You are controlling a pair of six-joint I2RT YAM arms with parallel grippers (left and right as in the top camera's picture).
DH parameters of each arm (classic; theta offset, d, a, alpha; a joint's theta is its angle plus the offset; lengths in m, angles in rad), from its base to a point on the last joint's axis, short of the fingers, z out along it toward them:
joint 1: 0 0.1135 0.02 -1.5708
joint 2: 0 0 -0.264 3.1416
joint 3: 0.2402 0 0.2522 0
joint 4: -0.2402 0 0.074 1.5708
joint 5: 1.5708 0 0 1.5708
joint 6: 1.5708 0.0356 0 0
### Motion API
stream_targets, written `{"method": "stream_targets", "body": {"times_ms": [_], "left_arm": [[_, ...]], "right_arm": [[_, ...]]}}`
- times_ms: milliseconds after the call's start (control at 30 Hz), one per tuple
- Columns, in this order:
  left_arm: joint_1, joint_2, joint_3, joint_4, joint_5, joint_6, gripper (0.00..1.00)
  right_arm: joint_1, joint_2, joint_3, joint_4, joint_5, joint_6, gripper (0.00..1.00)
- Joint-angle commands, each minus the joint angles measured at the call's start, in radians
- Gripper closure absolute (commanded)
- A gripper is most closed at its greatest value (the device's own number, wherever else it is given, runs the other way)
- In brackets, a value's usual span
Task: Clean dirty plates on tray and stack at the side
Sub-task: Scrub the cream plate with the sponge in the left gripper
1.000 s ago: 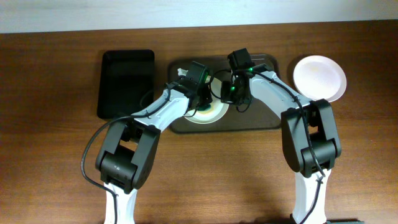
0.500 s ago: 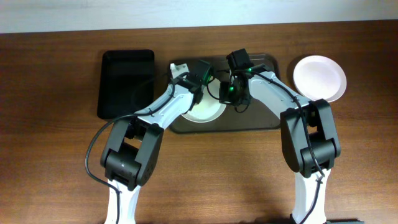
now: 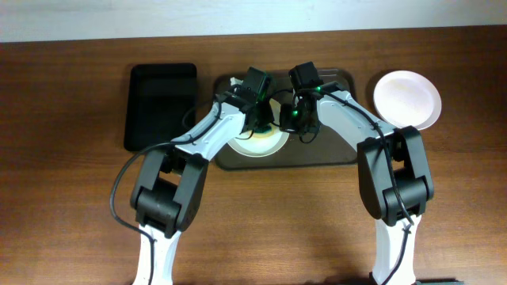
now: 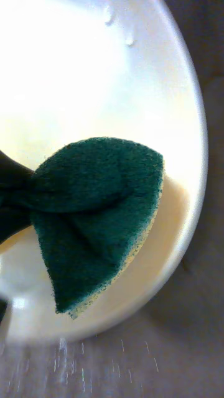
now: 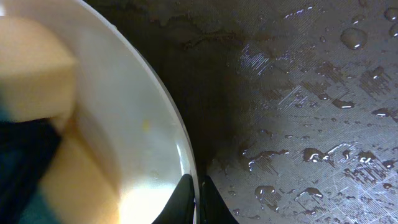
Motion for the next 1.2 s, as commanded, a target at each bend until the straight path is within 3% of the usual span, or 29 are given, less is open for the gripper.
{"method": "stream_targets", "body": {"times_ms": [0, 267, 533, 633, 700, 800, 1000, 1167], "left_arm": [[0.003, 0.070, 0.016, -0.093, -0.157, 0.016, 1.00], [0.007, 0.051, 0.031, -0.245, -0.686, 0.016, 1.00], [0.036, -0.055, 0.045, -0.278, -0.744, 0.016, 1.00], [0.065, -0.123, 0.045, -0.278, -0.592, 0.016, 1.00], [0.097, -0.156, 0.045, -0.278, -0.310, 0.060, 1.00], [0.129, -0.149, 0.025, -0.283, -0.004, 0.111, 1.00], [0.126, -0.137, 0.004, -0.262, 0.069, 0.160, 1.00], [0.126, -0.134, 0.003, -0.218, 0.255, 0.194, 1.00]], "right_arm": [[-0.010, 0.056, -0.029, -0.030, 0.084, -0.006, 0.96], [-0.013, 0.056, -0.029, -0.033, 0.091, -0.006, 0.96], [-0.029, 0.039, -0.029, -0.032, 0.092, -0.053, 0.96], [-0.027, 0.011, -0.018, -0.034, 0.092, -0.087, 0.96], [-0.028, -0.012, -0.011, -0.033, 0.092, -0.086, 0.96], [-0.029, -0.017, -0.009, -0.033, 0.092, -0.085, 0.96], [-0.029, -0.017, -0.009, -0.029, 0.092, -0.085, 0.96], [-0.029, -0.017, -0.009, -0.028, 0.092, -0.085, 0.96]]}}
